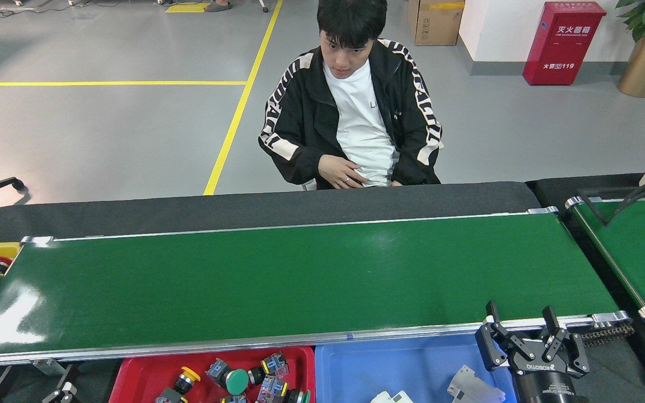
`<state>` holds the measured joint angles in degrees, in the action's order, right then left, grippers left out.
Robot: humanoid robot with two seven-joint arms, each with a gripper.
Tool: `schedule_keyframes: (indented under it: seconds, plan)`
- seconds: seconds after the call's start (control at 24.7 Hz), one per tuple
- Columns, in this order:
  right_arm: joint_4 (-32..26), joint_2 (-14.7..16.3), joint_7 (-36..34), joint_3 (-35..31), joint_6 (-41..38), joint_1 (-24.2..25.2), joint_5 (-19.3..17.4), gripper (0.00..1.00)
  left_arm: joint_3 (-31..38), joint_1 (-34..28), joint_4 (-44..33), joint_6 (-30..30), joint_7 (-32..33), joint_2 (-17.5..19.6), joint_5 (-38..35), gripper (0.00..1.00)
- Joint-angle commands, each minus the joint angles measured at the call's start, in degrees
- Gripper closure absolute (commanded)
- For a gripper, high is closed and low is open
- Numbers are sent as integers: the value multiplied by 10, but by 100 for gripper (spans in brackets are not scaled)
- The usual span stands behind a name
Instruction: Pick switch part from conveyor to tray
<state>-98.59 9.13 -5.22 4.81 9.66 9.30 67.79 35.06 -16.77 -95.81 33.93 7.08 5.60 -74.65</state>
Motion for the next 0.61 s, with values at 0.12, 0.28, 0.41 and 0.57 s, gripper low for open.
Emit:
schedule_keyframes:
  seconds: [0.12, 0.28, 0.41, 0.57]
  plan:
    - [-28, 4, 0, -2, -39, 31, 2, 0, 6, 0, -9, -3, -8, 2, 2, 0]
    - [-28, 4, 1, -4, -68, 41, 2, 0, 22, 0, -10, -2, -8, 2, 2, 0]
    - [-28, 4, 0, -5, -68, 41, 2, 0, 25, 0, -9, -2, -8, 2, 3, 0]
    - [-28, 4, 0, -8, -68, 41, 2, 0, 26, 0, -9, -1, -8, 3, 2, 0]
